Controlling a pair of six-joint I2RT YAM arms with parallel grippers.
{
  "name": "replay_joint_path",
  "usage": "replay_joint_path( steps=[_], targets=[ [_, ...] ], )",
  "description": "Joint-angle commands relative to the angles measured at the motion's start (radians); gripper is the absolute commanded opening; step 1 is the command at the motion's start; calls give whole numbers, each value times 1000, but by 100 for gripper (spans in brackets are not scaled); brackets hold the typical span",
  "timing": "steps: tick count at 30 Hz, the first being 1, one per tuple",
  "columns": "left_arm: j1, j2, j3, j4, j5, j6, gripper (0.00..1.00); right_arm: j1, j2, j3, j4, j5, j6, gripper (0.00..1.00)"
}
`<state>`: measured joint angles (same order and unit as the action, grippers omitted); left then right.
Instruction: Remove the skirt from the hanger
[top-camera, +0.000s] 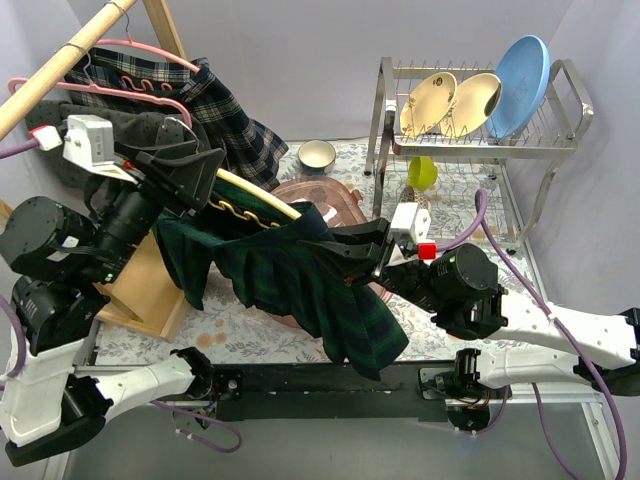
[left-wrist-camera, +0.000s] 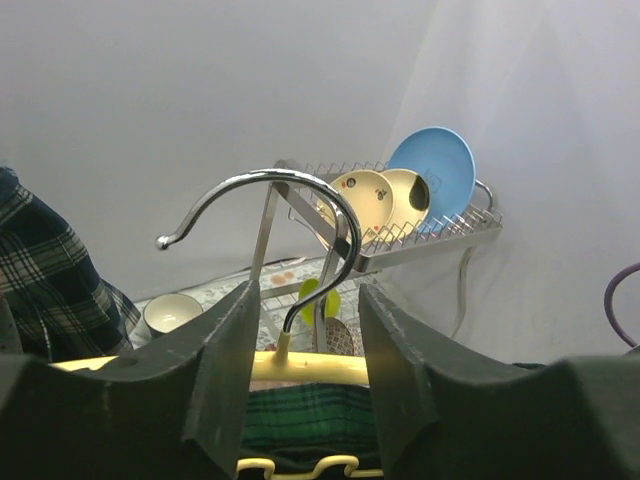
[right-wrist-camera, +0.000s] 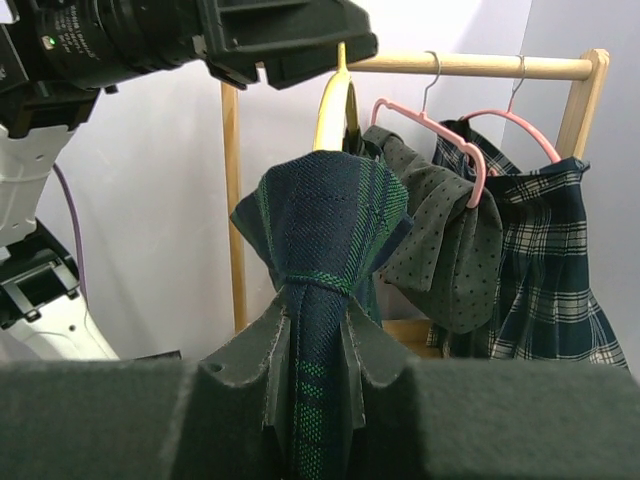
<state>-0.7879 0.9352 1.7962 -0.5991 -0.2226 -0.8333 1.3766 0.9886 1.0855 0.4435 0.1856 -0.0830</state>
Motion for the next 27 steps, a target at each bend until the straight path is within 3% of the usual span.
replay_joint_path(
  steps=[1,4,8,12,13,14,15,18,22,27],
  targets=[
    [-4,2,-35,16,22,17,40,2,-59,14,204,-15,9,1],
    [-4,-4,-67,16,26,11,34,2,-59,11,205,-17,14,1],
    [-4,-15,-89,18,31,-9,3,3,-59,-4,210,1,12,1],
    [-4,-16,-87,28,3,-18,0,2,-65,-30,169,77,20,1],
    [-4,-13,-83,32,-13,-12,0,2,-77,-39,149,110,32,9],
    [-4,-10,-78,38,-23,-9,0,1,-85,-44,124,129,40,23],
    [-4,-6,-71,39,-33,2,0,1,-94,-48,56,141,49,44],
    [-4,22,-31,45,-55,22,0,1,-133,-44,-75,193,101,60],
    [-4,71,44,51,-55,42,0,1,-229,-94,-202,203,137,60],
    [-4,131,121,53,-69,53,0,1,-301,-124,-272,228,144,42]
  ],
)
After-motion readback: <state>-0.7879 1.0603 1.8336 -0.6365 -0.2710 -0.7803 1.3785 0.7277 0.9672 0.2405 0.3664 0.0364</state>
